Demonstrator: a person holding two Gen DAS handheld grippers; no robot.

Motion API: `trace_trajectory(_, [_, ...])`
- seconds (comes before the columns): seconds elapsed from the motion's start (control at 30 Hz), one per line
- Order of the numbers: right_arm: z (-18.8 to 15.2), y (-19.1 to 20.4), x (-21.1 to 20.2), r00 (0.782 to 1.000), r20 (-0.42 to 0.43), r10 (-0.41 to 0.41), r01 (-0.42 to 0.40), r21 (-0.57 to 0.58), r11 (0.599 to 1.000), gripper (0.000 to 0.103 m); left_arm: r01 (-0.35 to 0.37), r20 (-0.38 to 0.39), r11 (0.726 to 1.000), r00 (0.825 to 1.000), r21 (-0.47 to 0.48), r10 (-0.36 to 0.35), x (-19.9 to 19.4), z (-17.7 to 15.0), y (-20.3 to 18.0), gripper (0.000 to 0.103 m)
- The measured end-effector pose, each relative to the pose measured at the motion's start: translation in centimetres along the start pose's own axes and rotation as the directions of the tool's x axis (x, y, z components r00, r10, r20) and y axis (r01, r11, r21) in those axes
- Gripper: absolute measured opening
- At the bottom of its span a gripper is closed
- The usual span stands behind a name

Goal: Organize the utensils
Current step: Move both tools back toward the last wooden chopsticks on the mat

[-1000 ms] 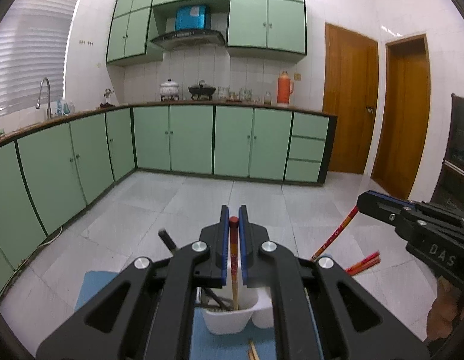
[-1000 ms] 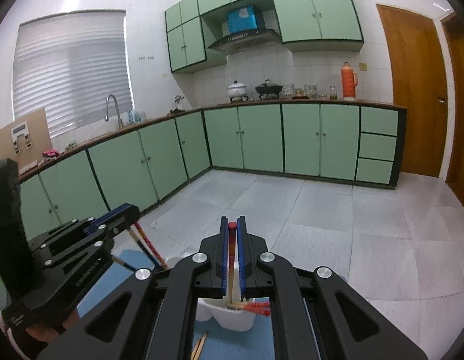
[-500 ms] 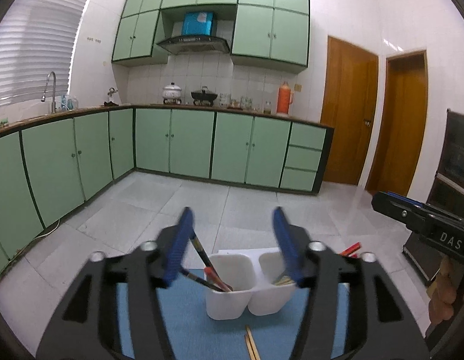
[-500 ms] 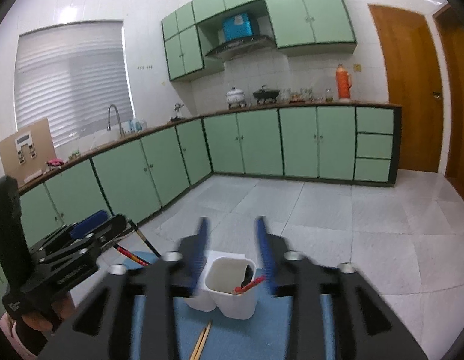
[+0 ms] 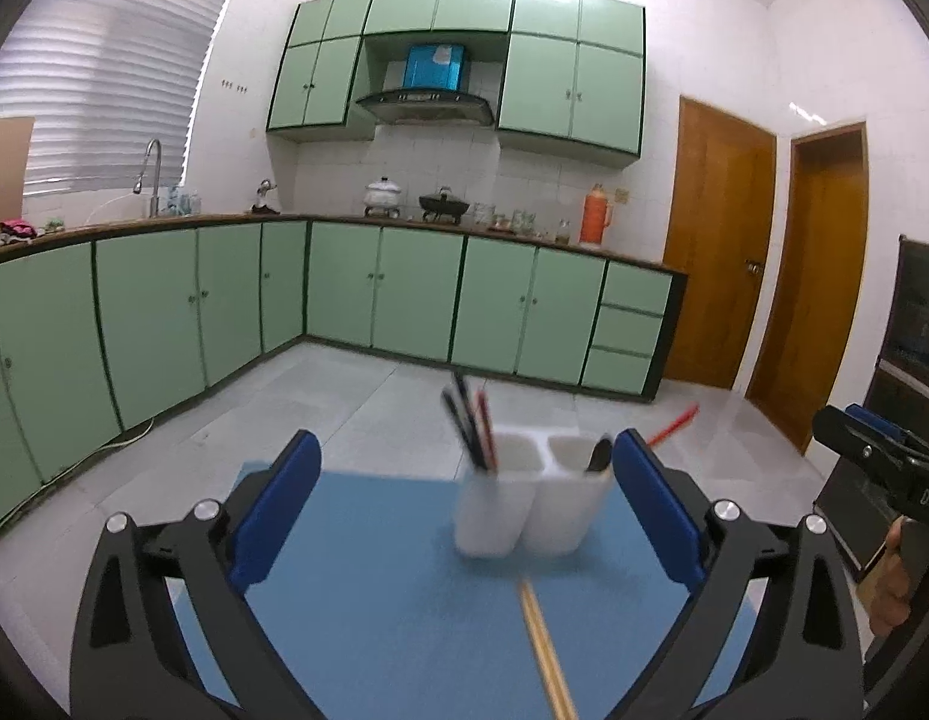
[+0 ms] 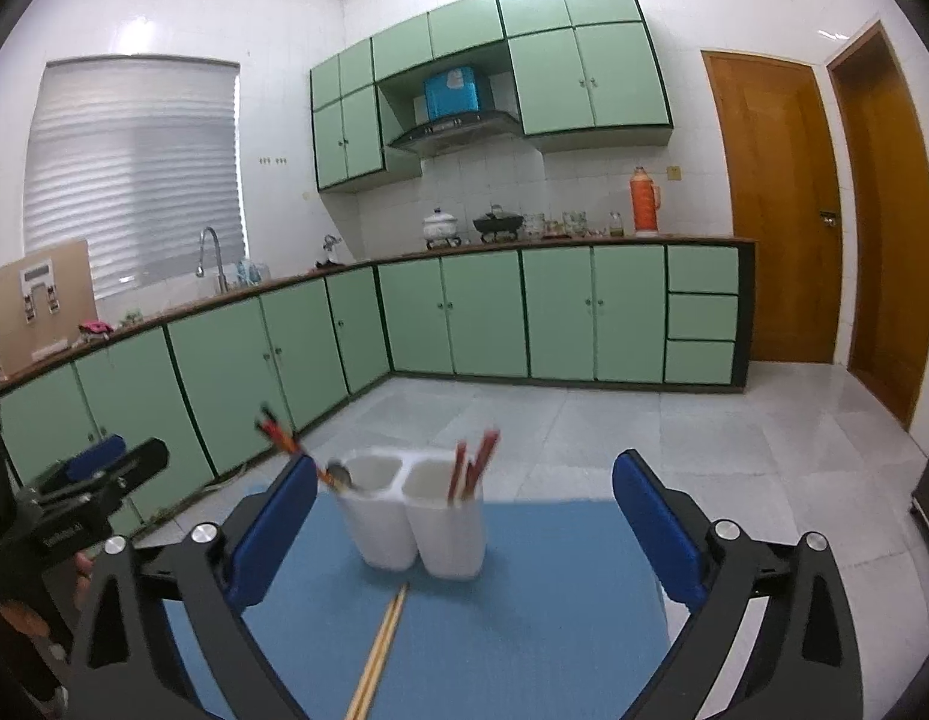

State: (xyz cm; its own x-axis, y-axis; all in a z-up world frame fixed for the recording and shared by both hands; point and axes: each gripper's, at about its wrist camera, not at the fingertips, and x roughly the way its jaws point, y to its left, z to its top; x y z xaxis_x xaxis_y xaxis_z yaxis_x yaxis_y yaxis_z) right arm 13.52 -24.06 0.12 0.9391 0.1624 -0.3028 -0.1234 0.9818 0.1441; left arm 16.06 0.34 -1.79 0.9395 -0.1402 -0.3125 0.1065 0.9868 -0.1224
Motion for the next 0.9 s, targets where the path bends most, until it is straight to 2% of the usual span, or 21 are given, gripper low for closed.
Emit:
trace_trajectory(0.13, [-3.0,0.2,-0.5,0.998,-0.065,0.002,-0.001,0.020,1.000,0.097,-0.015,-0.058,1.000,0.998,0.022,0.016,-0.8,-2.5,0.4,0.096])
trace_trajectory(0.3, [-7.3,0.5,-0.8,0.987,-0.158,0.009,0.000,0.054,0.999,0.097,-0.026,-0.154,0.999,0.988,0.030,0.030,-1.2,-6.1,0.9,0.096])
trace_trajectory(0.43, [-10.5,1.0,-1.0,0.974,-0.227,0.014,-0.001,0.057,0.998,0.096,-0.043,-0.229,0.997,0.972,0.059,0.056,-1.3,-9.1,1.3,0.096])
trace_trajectory(0.53, [-12.8,1.8,-0.9,0.959,-0.284,0.022,-0.008,0.049,0.999,0.091,-0.053,-0.285,0.996,0.956,0.076,0.073,-1.4,-11.3,1.8,0.096])
trace_trajectory(0.63, [-15.0,2.7,-0.9,0.942,-0.336,0.030,-0.018,0.037,0.999,0.085,-0.059,-0.323,0.995,0.943,0.074,0.080,-1.4,-12.8,2.3,0.096])
trace_trajectory(0.73, [-16.7,3.7,-0.6,0.922,-0.385,0.050,-0.039,0.034,0.999,0.073,-0.074,-0.355,0.995,0.930,0.067,0.093,-1.4,-14.1,2.6,0.096])
trace_trajectory(0.9, [-18.4,5.5,0.1,0.889,-0.453,0.068,-0.075,0.003,0.997,0.045,-0.097,-0.383,0.994,0.917,0.051,0.109,-1.4,-14.7,3.3,0.096])
